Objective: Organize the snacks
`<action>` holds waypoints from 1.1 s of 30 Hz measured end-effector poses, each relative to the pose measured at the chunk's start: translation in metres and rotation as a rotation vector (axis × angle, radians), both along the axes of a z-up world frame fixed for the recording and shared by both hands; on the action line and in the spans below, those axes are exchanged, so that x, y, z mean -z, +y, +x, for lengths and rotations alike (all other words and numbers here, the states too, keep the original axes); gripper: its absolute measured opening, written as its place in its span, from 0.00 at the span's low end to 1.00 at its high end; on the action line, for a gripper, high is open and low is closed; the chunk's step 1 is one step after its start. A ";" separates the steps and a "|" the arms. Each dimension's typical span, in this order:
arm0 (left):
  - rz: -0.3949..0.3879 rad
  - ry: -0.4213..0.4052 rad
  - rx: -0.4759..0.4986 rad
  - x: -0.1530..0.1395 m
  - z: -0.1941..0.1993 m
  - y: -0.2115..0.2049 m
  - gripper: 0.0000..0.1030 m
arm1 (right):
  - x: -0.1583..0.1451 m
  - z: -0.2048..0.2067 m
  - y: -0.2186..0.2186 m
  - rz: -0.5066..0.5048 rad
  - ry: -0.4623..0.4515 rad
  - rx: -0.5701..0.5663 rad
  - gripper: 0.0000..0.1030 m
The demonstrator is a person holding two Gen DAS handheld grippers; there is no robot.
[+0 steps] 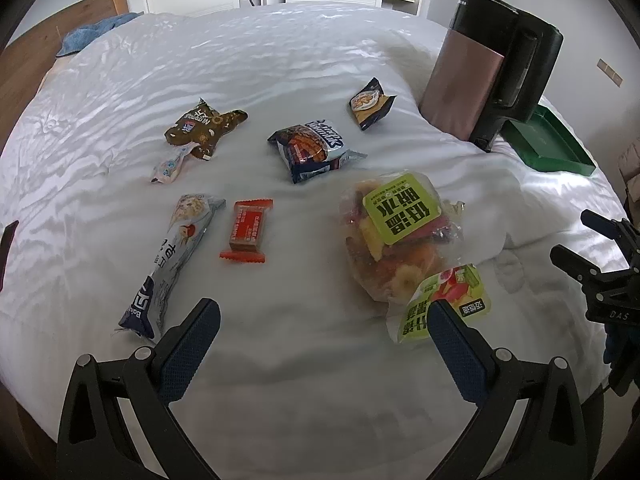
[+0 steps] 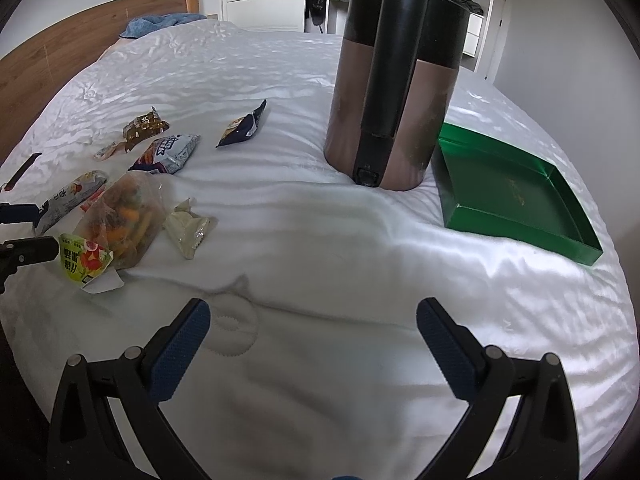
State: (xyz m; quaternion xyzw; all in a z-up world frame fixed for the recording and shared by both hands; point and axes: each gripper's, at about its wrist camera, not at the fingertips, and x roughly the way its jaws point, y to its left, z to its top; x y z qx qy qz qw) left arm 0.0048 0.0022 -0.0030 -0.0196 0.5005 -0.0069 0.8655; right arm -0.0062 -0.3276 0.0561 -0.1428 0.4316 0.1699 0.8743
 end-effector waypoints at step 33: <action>0.028 -0.074 -0.040 -0.015 0.002 0.007 0.99 | -0.007 -0.006 0.011 -0.024 -0.036 -0.032 1.00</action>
